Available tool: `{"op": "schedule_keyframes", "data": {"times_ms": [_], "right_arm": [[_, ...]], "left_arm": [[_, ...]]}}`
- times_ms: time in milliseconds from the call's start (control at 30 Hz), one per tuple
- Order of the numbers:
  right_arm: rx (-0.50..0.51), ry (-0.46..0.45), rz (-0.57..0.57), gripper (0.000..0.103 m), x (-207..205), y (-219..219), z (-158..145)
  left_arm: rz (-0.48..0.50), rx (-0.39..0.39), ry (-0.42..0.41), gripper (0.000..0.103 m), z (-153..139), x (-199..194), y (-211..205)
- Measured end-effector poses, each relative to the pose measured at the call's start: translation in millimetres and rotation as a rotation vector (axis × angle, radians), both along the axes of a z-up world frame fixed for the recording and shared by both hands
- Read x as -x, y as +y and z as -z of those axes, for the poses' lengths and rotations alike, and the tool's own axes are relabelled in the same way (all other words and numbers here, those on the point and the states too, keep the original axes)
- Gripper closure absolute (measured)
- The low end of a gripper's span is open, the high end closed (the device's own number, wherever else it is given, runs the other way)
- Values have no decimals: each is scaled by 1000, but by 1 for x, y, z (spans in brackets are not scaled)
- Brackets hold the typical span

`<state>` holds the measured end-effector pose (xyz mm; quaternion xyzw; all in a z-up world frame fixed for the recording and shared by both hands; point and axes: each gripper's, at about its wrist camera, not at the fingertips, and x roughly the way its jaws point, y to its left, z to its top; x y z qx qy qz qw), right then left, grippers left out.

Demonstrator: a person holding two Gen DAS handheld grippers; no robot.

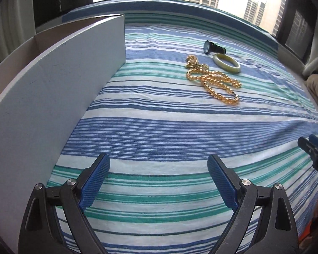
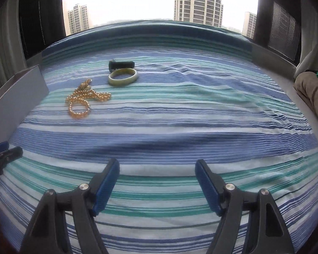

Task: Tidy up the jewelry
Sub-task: 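Move both tools back over the remaining jewelry on the cloth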

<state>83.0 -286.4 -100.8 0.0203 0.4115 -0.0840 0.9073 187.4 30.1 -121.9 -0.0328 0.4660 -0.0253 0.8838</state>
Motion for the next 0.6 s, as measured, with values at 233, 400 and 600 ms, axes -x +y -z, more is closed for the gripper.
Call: {"op": "schedule_keyframes", "data": {"times_ms": [233, 400, 600], "right_arm": [[-9, 44, 44, 28, -4, -18, 24], [-29, 52, 38, 26, -3, -17, 27], [-19, 52, 41, 26, -1, -16, 27]], "left_arm": [[22, -33, -7, 5, 10, 1, -2], [36, -65, -2, 1, 13, 1, -5], [42, -64, 1, 0, 12, 3, -5]]}}
